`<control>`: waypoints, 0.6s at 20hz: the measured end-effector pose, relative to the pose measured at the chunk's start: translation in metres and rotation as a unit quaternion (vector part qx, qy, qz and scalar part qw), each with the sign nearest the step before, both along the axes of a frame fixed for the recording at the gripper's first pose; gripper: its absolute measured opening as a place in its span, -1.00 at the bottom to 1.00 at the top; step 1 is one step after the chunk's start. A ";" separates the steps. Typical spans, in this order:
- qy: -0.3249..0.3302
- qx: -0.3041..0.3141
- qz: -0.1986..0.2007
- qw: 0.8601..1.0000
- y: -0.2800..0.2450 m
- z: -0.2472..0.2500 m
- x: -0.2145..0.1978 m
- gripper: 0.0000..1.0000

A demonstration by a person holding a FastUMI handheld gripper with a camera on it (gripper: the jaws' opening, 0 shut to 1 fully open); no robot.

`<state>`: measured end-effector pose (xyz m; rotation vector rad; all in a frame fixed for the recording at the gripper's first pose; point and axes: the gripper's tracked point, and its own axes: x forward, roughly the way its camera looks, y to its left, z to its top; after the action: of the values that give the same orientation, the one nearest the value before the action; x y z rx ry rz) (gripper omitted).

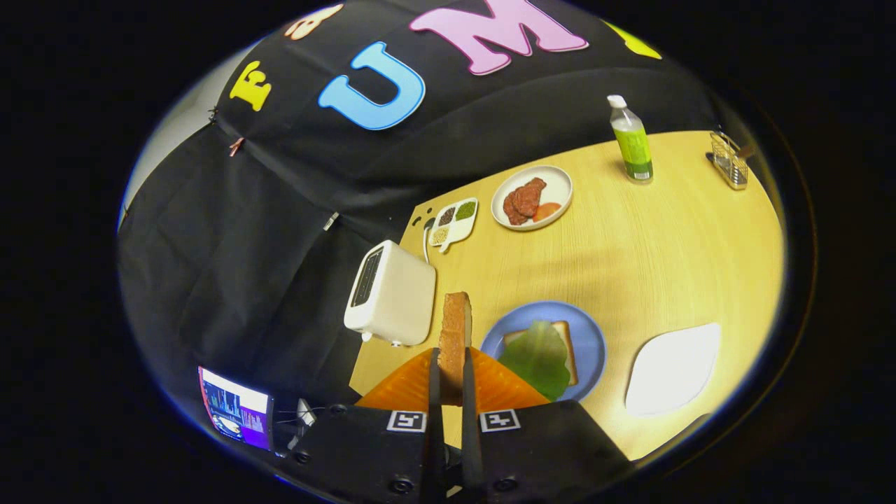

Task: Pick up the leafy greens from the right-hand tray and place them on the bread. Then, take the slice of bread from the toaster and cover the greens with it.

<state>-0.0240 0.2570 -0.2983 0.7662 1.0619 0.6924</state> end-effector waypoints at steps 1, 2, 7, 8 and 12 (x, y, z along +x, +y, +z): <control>0.006 -0.004 0.001 1.000 0.003 -0.010 -0.002 -0.73; 0.012 -0.007 0.003 1.000 0.006 -0.019 -0.003 -0.74; 0.031 -0.021 0.006 0.999 0.019 -0.050 -0.005 -0.73; 0.030 -0.027 0.009 0.999 0.021 -0.056 -0.005 -0.73; 0.033 -0.071 0.013 0.997 0.021 -0.092 0.001 -0.73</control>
<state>-0.0226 0.2783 -0.3898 0.6577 1.1702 0.6103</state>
